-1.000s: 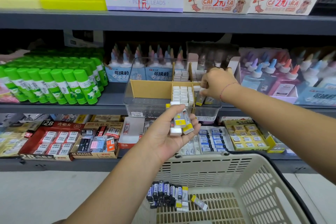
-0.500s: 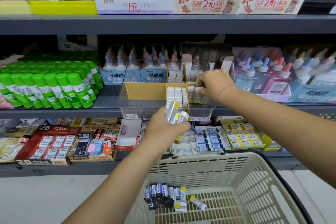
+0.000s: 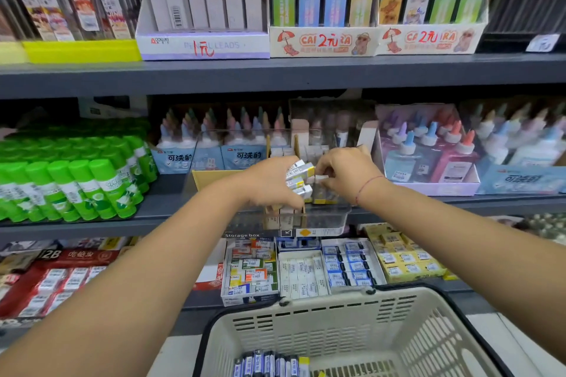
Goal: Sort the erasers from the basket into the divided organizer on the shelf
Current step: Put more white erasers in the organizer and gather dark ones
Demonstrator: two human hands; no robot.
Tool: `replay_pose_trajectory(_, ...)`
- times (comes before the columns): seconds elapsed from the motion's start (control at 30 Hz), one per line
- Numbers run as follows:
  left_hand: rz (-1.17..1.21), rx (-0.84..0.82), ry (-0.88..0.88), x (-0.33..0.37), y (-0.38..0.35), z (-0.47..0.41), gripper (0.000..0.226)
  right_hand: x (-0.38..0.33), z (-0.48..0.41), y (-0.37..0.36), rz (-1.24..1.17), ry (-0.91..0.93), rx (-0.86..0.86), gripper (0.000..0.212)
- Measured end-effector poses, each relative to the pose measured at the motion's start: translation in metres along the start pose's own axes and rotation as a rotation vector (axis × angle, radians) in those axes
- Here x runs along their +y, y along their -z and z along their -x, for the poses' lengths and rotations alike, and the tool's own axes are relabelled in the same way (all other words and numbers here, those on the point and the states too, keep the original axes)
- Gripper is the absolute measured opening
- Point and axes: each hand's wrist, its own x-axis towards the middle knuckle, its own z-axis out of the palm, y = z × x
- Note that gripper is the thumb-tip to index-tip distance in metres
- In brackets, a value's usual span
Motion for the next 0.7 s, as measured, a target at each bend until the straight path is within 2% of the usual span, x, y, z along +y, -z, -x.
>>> replay_pose_trajectory(0.07,0.046,-0.028,-0.002,-0.004,0.001,-0.004,0.033,0.000,-0.002,0.001,-0.006,-0.003,-0.020,0.016)
replay_pose_trajectory(0.17,0.100,-0.036,0.013,-0.009,-0.001,-0.005,0.042,-0.002,-0.006,0.003,0.023,-0.009,-0.063,0.014)
replay_pose_trajectory(0.37,0.146,-0.044,-0.004,-0.012,0.000,-0.007,0.037,-0.014,-0.015,0.013,0.142,-0.034,-0.180,0.019)
replay_pose_trajectory(0.47,0.161,-0.043,-0.004,-0.013,-0.001,-0.008,0.039,-0.019,-0.022,0.013,0.191,-0.073,-0.185,0.012)
replay_pose_trajectory(0.53,0.171,-0.043,-0.004,-0.015,-0.002,-0.009,0.039,-0.023,-0.023,0.011,0.229,-0.095,-0.179,0.029)
replay_pose_trajectory(0.57,0.175,-0.047,-0.005,-0.015,-0.001,-0.009,0.038,-0.023,-0.022,0.009,0.242,-0.093,-0.168,0.029)
replay_pose_trajectory(0.63,0.180,-0.059,-0.003,-0.016,-0.001,-0.008,0.040,-0.018,-0.018,0.006,0.281,-0.046,-0.142,0.013)
replay_pose_trajectory(0.7,0.197,-0.063,0.000,-0.016,0.000,-0.007,0.039,-0.009,-0.015,0.003,0.243,0.013,-0.110,0.011)
